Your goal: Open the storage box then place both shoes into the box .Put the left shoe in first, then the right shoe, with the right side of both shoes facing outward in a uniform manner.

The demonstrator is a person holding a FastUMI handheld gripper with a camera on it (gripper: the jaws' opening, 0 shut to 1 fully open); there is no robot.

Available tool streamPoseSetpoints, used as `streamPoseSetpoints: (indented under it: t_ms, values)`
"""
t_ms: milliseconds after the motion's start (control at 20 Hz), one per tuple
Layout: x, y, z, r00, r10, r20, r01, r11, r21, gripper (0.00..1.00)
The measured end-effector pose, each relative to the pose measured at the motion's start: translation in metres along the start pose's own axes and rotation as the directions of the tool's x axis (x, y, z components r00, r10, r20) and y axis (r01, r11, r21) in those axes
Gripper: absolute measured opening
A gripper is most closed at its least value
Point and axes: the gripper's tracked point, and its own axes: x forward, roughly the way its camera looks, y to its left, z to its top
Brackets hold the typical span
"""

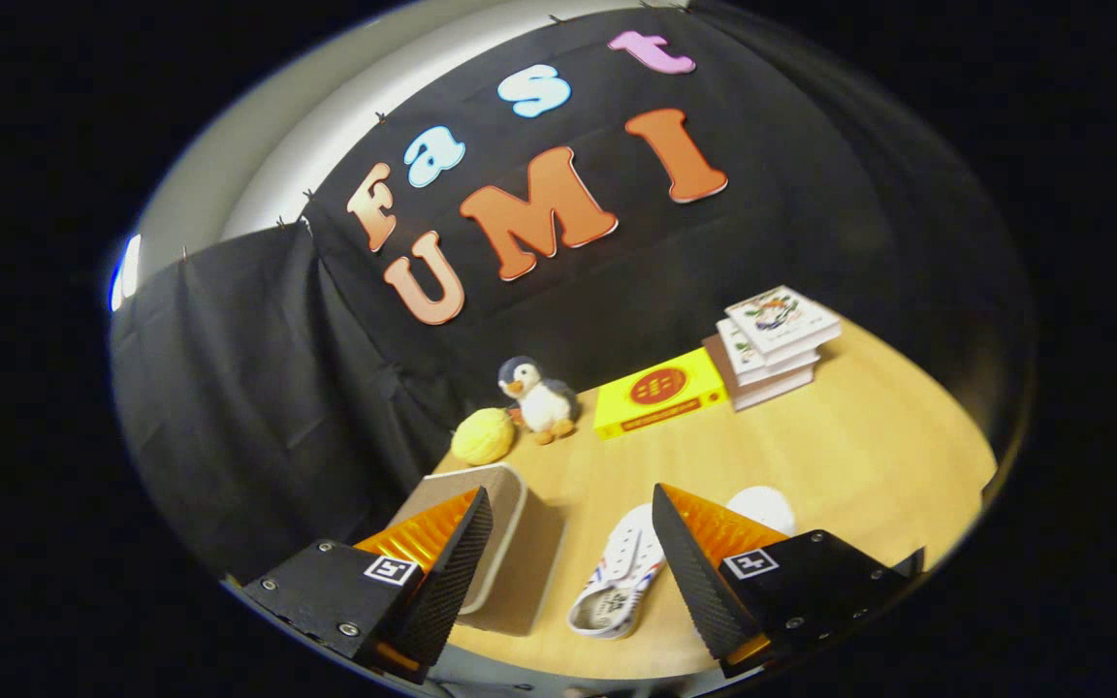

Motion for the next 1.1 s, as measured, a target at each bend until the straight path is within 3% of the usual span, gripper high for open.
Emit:
streamPoseSetpoints:
  t_ms: [200, 450, 700, 1100]
  values:
    - [0.030, 0.025, -0.037, 0.974, 0.196, -0.113, -0.167, 0.959, 0.230, 0.98]
    - [0.056, 0.051, -0.081, 0.915, 0.356, -0.191, -0.246, 0.866, 0.434, 0.98]
    - [0.078, 0.069, -0.125, 0.857, 0.405, -0.317, -0.240, 0.860, 0.451, 0.98]
    - [0.099, 0.087, -0.160, 0.790, 0.475, -0.389, -0.237, 0.820, 0.521, 0.98]
